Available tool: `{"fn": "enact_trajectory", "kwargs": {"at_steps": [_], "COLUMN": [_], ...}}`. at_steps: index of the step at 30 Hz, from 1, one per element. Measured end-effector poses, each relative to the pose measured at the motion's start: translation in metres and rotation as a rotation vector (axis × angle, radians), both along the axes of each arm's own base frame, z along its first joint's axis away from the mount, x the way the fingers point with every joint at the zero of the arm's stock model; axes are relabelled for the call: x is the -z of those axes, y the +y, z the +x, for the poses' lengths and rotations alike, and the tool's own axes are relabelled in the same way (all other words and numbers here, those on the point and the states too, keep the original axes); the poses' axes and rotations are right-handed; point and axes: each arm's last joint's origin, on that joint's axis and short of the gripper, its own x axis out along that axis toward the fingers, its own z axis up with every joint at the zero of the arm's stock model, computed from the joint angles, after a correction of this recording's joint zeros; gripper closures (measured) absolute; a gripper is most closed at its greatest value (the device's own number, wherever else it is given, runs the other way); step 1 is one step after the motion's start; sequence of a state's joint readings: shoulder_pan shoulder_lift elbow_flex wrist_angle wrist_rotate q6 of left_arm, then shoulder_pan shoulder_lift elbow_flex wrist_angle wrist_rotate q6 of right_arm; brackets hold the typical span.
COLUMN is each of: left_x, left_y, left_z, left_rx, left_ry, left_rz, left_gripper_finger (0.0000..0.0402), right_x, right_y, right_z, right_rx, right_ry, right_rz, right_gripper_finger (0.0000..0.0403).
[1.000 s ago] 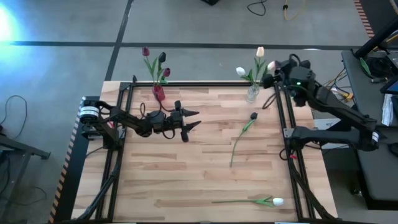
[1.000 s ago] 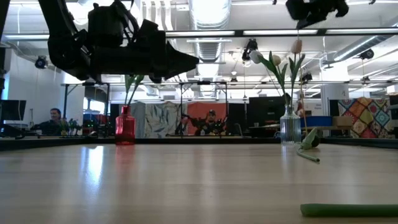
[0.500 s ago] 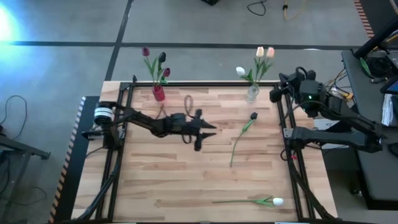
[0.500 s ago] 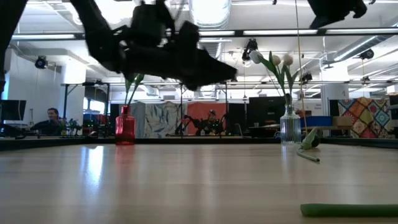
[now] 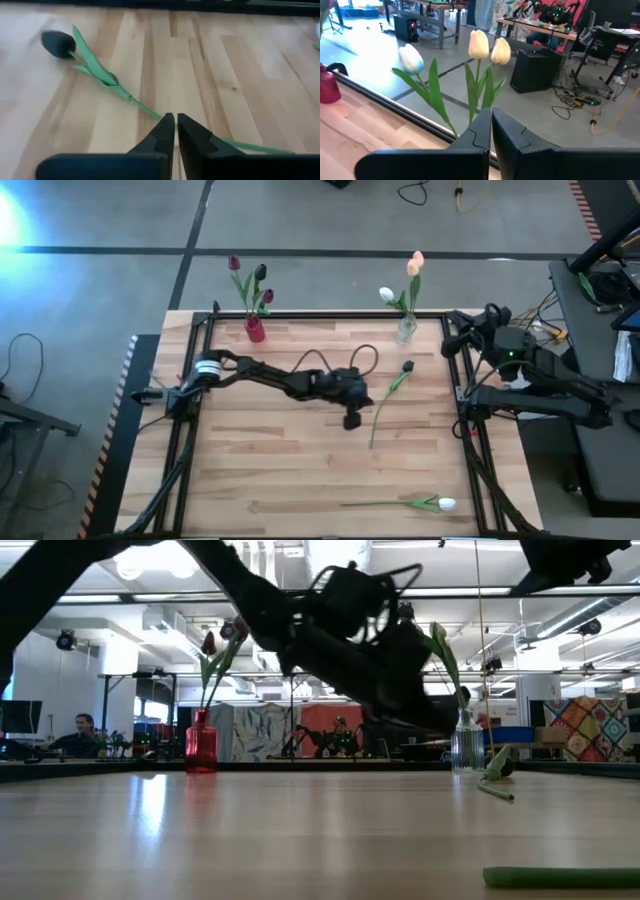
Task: Sort flowers into vase by color
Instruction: Put the black flower into the red vase
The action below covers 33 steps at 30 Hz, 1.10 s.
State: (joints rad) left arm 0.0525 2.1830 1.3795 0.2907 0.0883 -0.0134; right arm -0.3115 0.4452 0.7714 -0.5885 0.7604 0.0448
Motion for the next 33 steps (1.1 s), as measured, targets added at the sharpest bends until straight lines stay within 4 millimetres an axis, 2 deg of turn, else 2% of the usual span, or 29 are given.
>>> {"fn": "enact_trajectory", "kwargs": {"at_steps": [2, 5, 13, 18, 24, 28, 33], "left_x": [0.002, 0.006, 0.020, 0.022, 0.014, 0.013, 0.008], "left_y": [0.001, 0.002, 0.005, 0.008, 0.013, 0.015, 0.026], "left_z": [0.011, 0.026, 0.065, 0.087, 0.102, 0.101, 0.100], "left_rx": [-0.013, -0.029, -0.086, -0.139, -0.158, -0.193, -0.265], "left_ry": [0.008, 0.051, 0.224, 0.287, 0.351, 0.334, 0.321], "left_rz": [-0.016, -0.031, -0.080, -0.055, -0.001, 0.027, 0.064], "left_gripper_finger": [0.0396, 0.0372, 0.0258, 0.0210, 0.0196, 0.0196, 0.0196], "right_x": [0.002, 0.004, 0.013, 0.018, 0.019, 0.019, 0.019], "right_y": [0.000, 0.000, 0.000, -0.001, -0.001, -0.001, -0.001], "right_z": [-0.001, -0.001, 0.001, 0.003, 0.003, 0.003, 0.003], "right_rx": [0.000, 0.000, 0.001, 0.001, 0.001, 0.001, 0.001], "right_ry": [-0.005, -0.002, 0.018, 0.032, 0.035, 0.036, 0.036], "right_rz": [-0.002, -0.001, 0.012, 0.018, 0.018, 0.017, 0.017], "right_gripper_finger": [0.0394, 0.0394, 0.0394, 0.0394, 0.0394, 0.0394, 0.0394]}}
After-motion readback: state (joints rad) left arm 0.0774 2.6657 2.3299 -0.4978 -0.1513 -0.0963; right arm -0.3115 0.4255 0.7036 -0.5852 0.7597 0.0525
